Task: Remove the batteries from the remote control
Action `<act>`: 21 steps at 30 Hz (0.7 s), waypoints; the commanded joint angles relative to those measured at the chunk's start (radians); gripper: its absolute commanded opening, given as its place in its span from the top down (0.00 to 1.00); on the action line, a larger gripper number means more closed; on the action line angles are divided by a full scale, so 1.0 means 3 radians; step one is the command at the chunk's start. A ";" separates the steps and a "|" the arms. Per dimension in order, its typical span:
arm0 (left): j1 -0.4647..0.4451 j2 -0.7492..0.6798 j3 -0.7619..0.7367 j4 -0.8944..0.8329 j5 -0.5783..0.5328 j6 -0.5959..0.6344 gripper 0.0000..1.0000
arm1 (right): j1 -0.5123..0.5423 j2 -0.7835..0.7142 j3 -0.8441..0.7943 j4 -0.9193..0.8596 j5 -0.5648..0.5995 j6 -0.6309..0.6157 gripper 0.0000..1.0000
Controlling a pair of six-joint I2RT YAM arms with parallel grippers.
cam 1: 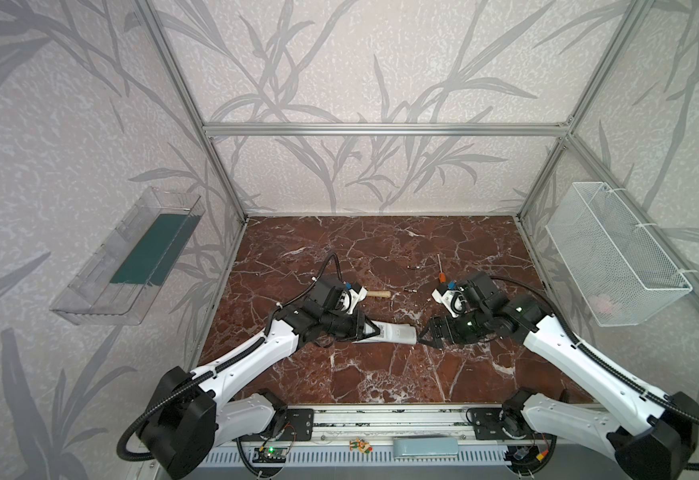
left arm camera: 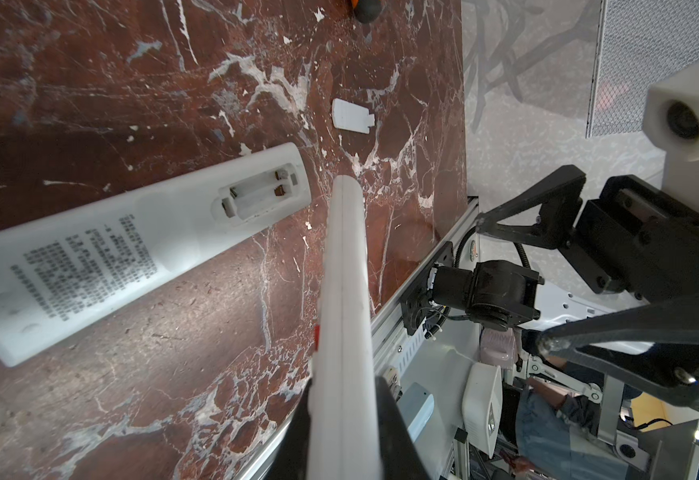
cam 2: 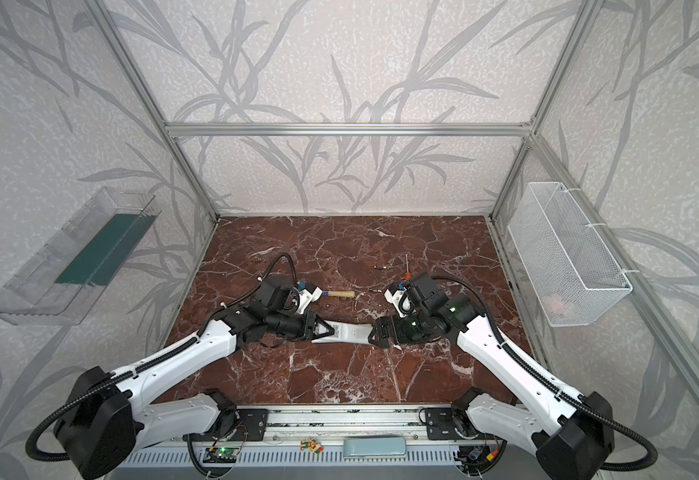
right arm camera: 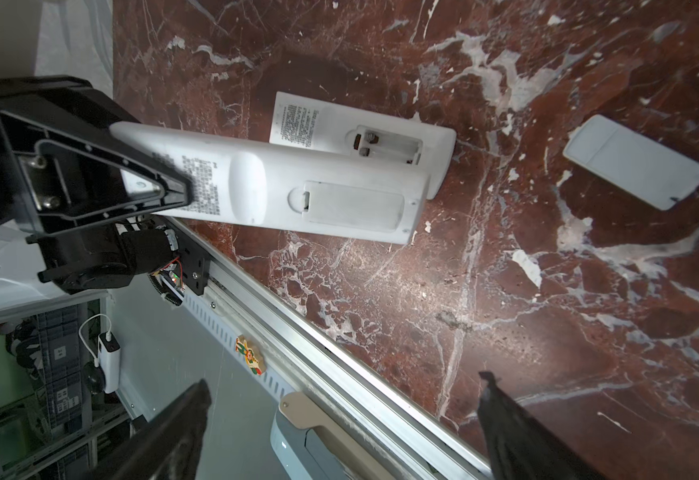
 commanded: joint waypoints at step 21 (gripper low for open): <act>-0.0184 0.0406 -0.0326 0.0610 0.0217 -0.0303 1.00 | 0.0330 0.0329 -0.0668 0.1035 0.0143 0.0695 0.03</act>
